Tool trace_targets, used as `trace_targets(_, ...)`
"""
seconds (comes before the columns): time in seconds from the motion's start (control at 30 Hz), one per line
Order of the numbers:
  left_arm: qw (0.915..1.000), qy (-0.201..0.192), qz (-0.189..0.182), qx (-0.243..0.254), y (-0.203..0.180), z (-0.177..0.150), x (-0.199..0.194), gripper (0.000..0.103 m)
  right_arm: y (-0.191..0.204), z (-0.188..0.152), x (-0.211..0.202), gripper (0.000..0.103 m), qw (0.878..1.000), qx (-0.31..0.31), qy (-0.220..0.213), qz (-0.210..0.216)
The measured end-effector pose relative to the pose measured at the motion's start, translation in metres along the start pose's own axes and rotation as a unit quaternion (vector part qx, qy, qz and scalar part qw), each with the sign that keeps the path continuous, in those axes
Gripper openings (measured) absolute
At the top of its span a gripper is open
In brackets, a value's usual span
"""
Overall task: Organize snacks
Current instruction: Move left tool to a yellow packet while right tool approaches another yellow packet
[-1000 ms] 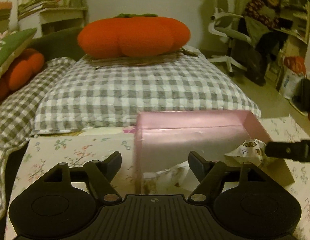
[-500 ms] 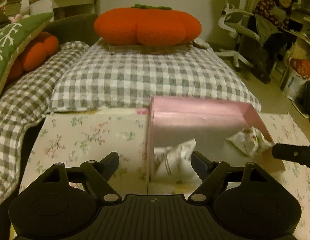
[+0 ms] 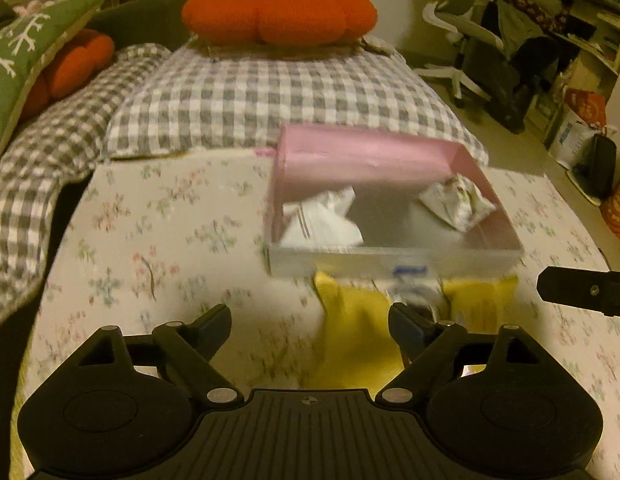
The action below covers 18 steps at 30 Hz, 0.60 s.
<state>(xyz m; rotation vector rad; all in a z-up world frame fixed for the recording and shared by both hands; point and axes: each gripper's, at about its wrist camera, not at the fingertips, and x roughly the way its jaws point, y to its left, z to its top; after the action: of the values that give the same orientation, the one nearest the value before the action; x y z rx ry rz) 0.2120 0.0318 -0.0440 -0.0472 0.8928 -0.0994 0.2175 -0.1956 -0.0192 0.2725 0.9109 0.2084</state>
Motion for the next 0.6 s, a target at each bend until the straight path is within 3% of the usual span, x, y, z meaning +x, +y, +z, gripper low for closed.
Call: trace_targets(0.6,0.9996,0.023,-0.018,-0.007,-0.011,-0.02,-0.013,0.09,-0.016,-0.027,-0.01,0.099,0.996,0.055,0.071,0.006)
